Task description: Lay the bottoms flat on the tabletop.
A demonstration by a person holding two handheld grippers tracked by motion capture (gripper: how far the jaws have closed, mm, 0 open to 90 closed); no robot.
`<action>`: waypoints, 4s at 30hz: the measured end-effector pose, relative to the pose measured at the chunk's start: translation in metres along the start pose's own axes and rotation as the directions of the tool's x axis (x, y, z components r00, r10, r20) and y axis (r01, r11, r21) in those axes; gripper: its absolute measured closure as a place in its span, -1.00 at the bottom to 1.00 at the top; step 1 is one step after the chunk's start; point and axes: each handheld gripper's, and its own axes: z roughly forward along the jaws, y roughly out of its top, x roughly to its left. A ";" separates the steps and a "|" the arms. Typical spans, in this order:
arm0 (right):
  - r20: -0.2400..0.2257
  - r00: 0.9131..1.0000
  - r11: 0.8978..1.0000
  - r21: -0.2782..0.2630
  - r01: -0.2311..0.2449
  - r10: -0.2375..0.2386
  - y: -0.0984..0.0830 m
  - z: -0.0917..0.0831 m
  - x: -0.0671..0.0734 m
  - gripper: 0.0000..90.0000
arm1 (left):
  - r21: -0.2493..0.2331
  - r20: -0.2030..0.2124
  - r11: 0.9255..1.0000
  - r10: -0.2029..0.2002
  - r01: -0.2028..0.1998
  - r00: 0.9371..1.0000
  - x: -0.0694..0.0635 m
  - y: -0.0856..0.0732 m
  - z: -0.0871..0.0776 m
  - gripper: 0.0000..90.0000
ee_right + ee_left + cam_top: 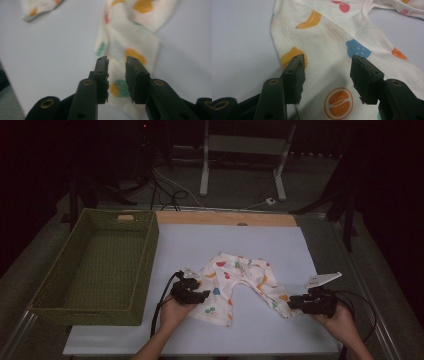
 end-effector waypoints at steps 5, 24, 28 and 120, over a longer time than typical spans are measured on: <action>-0.038 0.999 1.000 0.015 -0.001 0.001 0.000 0.010 0.012 0.46 | 0.003 -0.003 1.000 0.000 0.000 1.000 0.000 0.000 -0.001 0.02; -0.084 0.994 0.996 0.060 0.073 -0.067 0.004 0.037 0.048 0.96 | 0.005 -0.001 1.000 -0.003 0.003 1.000 0.001 -0.003 -0.005 0.01; -0.115 0.990 0.996 0.045 0.083 -0.077 0.008 0.042 0.059 0.96 | 0.003 0.001 1.000 -0.004 0.004 1.000 0.001 -0.003 -0.004 0.01; 0.126 0.991 0.996 0.070 -0.055 0.046 0.007 0.046 0.003 1.00 | 0.008 -0.003 0.997 0.078 -0.078 0.997 -0.014 -0.036 -0.031 -0.12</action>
